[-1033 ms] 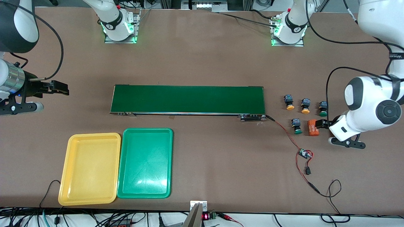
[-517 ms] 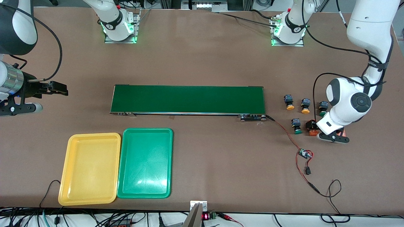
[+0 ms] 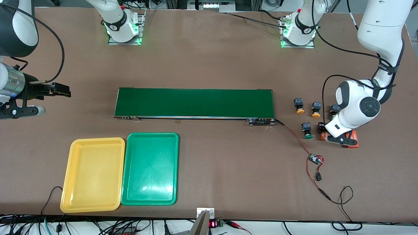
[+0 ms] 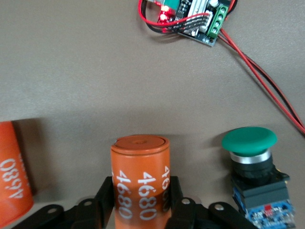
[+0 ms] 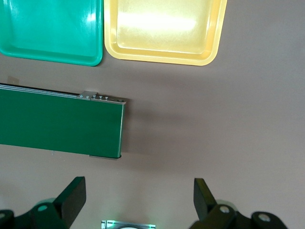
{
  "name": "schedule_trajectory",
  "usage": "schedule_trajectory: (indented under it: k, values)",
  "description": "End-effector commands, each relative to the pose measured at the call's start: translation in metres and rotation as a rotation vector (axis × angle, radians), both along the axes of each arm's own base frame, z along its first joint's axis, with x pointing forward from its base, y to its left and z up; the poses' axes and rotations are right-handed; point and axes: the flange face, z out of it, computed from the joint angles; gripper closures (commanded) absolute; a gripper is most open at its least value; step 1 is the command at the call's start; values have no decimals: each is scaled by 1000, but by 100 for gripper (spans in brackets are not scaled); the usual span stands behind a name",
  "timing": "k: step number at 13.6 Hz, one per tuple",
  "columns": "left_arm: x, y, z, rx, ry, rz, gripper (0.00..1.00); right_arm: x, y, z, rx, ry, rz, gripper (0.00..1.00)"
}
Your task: Sort buttons by color to trays
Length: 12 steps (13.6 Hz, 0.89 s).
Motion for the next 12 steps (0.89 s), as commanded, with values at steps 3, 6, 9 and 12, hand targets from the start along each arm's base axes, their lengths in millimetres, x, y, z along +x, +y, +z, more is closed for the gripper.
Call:
schedule_trajectory:
  k: [3,6,9,12]
  values:
    - [37,0,69,11,29,-101,77,-2,-2,6,7,6,29,0]
    - [51,-36,123,0,35,-259,77,-2,-2,6,7,6,29,0]
    - [37,-95,141,-44,121,-355,80,-3,-2,6,7,10,28,0]
    - [10,-176,142,-95,250,-495,86,-3,-3,6,8,10,27,0]
